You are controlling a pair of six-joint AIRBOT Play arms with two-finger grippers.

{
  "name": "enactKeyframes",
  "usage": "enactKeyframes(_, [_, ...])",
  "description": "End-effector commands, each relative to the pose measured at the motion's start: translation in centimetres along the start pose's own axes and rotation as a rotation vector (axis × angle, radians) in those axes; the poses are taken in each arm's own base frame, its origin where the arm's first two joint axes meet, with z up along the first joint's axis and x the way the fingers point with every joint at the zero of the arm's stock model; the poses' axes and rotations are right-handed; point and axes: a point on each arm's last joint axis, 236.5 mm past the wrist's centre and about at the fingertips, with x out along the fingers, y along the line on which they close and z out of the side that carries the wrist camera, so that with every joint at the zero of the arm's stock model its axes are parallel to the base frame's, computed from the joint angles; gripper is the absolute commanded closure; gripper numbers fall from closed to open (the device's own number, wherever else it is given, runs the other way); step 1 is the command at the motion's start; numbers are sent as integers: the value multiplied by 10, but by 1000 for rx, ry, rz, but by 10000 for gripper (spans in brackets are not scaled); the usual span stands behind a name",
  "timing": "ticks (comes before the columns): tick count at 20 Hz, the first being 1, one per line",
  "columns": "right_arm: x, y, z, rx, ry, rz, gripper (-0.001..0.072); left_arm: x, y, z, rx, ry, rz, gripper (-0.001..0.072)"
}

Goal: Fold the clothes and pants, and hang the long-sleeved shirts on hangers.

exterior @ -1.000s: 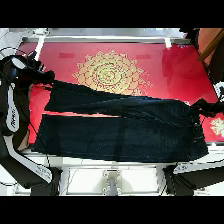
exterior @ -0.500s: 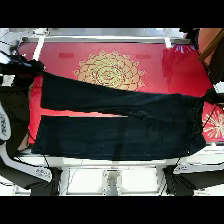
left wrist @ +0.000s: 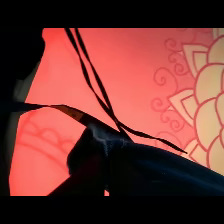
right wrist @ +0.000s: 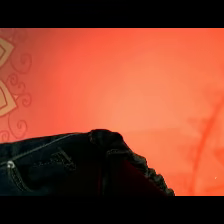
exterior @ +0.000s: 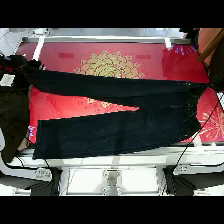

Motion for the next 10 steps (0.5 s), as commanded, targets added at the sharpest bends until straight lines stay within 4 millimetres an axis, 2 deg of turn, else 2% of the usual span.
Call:
enactKeyframes(1, [19, 13, 8, -46, -17, -20, 673, 0, 5, -1, 14, 2, 49, 695])
enactKeyframes(4, [4, 7, 6, -42, -13, -43, 673, -32, 17, -7, 46, 27, 114, 695])
enactKeyframes(8, [-46, 11, 3, -52, -22, -48, 673, -95, 18, -31, 65, 96, 142, 695])
enactKeyframes(10, [-72, 21, -3, -95, -18, -47, 673, -118, 16, -44, 78, 128, 142, 695])
